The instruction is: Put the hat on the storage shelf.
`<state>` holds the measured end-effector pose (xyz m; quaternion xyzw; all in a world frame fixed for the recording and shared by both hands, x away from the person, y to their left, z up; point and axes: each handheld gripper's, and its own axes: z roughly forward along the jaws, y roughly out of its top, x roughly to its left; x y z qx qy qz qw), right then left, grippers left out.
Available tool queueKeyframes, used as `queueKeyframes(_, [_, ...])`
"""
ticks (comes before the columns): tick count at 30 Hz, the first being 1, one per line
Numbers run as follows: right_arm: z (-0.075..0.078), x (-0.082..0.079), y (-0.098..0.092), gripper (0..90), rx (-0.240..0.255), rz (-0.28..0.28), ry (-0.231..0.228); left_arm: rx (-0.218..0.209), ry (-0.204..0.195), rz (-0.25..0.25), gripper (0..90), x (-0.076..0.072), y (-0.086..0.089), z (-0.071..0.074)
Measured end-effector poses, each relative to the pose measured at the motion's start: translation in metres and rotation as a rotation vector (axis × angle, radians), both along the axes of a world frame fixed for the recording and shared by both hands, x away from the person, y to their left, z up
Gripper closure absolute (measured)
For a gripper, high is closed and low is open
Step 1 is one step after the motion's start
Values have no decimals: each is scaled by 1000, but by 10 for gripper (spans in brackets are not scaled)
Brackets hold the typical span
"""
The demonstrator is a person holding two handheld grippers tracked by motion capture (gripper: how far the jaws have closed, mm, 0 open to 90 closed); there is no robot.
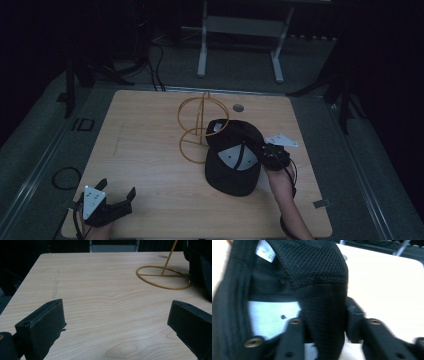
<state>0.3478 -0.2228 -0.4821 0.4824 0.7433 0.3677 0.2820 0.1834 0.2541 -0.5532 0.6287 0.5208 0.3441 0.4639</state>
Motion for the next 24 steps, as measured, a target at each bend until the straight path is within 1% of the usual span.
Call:
queueKeyframes(1, [-1, 0, 1, 804, -15, -6, -2, -2, 1, -1, 17, 0, 0, 0])
queueKeyframes(2, [-1, 1, 1, 853, -19, -10, 0, -3, 1, -3, 17, 0, 0, 0])
queueKeyframes(3, [-1, 1, 1, 873, -16, -9, 2, -3, 1, -3, 17, 0, 0, 0])
queueKeyframes(4, [-1, 1, 0, 877, -6, -7, 4, -8, 7, -4, 17, 0, 0, 1])
queueKeyframes(6, [-1, 1, -1, 881, 23, -2, 0, -14, 6, -13, 17, 0, 0, 1])
queueKeyframes(7, [0, 0, -1, 882, 42, 8, -4, -14, 6, -13, 17, 0, 0, 1])
queueKeyframes(9, [1, -2, -2, 883, 62, 7, -10, -11, 4, -12, 17, 0, -1, 2])
queueKeyframes(11, [3, -3, -3, 884, 71, 7, -15, -9, 12, -21, 17, 0, -2, 2])
queueKeyframes(14, [11, -9, -6, 885, 94, 3, -42, -7, 13, -39, 17, -1, -5, 3])
queueKeyframes(16, [16, -12, -9, 885, 102, 7, -55, -13, 12, -46, 17, -1, -8, 4])
queueKeyframes(17, [16, -12, -9, 885, 102, 7, -55, -13, 12, -46, 17, -1, -8, 4])
queueKeyframes(18, [22, -15, -12, 885, 102, 10, -69, -25, 13, -62, 17, -1, -11, 5])
queueKeyframes(19, [26, -17, -14, 885, 104, 9, -77, -25, 13, -62, 17, -1, -11, 5])
queueKeyframes(20, [29, -19, -16, 885, 105, 9, -89, -25, 11, -76, 17, 0, -15, 6])
queueKeyframes(21, [29, -19, -16, 885, 105, 9, -89, -25, 11, -76, 17, 0, -15, 6])
queueKeyframes(22, [34, -24, -21, 885, 101, 1, -107, -18, 15, -91, 17, 1, -20, 6])
queueKeyframes(23, [34, -24, -21, 885, 101, 1, -107, -18, 15, -91, 17, 1, -20, 6])
queueKeyframes(24, [37, -26, -23, 885, 96, 0, -118, -22, 16, -100, 17, 1, -22, 7])
